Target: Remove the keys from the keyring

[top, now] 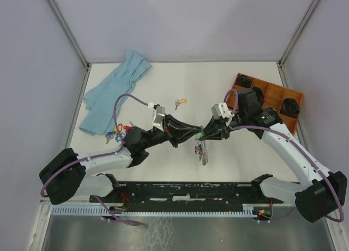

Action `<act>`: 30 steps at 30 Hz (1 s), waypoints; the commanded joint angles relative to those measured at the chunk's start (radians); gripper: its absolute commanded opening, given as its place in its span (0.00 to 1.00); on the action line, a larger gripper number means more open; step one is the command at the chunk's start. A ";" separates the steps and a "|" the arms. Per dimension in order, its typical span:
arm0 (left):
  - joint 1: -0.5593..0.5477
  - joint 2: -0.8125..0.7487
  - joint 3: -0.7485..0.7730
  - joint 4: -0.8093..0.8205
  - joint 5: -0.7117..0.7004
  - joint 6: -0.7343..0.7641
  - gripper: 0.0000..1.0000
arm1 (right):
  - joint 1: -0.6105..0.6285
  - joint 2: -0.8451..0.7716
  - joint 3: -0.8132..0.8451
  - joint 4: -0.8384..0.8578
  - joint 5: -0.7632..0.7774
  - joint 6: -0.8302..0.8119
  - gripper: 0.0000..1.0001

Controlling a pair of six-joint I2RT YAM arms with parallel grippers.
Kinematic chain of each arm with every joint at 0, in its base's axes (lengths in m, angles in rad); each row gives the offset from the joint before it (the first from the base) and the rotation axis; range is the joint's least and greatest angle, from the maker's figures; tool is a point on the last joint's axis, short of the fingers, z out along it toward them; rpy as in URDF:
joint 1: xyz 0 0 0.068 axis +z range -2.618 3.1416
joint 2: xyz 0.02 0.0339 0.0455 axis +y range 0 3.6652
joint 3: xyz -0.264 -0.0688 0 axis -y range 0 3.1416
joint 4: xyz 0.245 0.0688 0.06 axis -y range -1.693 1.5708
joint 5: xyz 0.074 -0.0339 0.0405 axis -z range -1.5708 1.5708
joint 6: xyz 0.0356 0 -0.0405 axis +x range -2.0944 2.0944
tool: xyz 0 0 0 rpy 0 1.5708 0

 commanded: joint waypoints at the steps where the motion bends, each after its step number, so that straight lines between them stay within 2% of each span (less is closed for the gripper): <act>1: 0.000 -0.027 0.051 0.094 -0.004 -0.024 0.03 | 0.006 -0.002 -0.002 0.036 -0.006 0.013 0.25; 13: 0.000 -0.048 0.039 0.084 -0.013 -0.013 0.03 | 0.006 -0.005 0.000 0.035 -0.002 0.015 0.23; 22: 0.001 -0.058 0.033 0.078 -0.018 -0.006 0.03 | 0.006 -0.002 0.009 0.041 -0.010 0.038 0.09; 27: 0.001 -0.082 0.017 0.060 -0.030 0.009 0.03 | 0.002 0.002 0.007 0.113 -0.027 0.148 0.05; 30: 0.000 -0.104 0.002 0.059 -0.045 0.024 0.03 | 0.000 0.008 -0.002 0.197 -0.040 0.267 0.04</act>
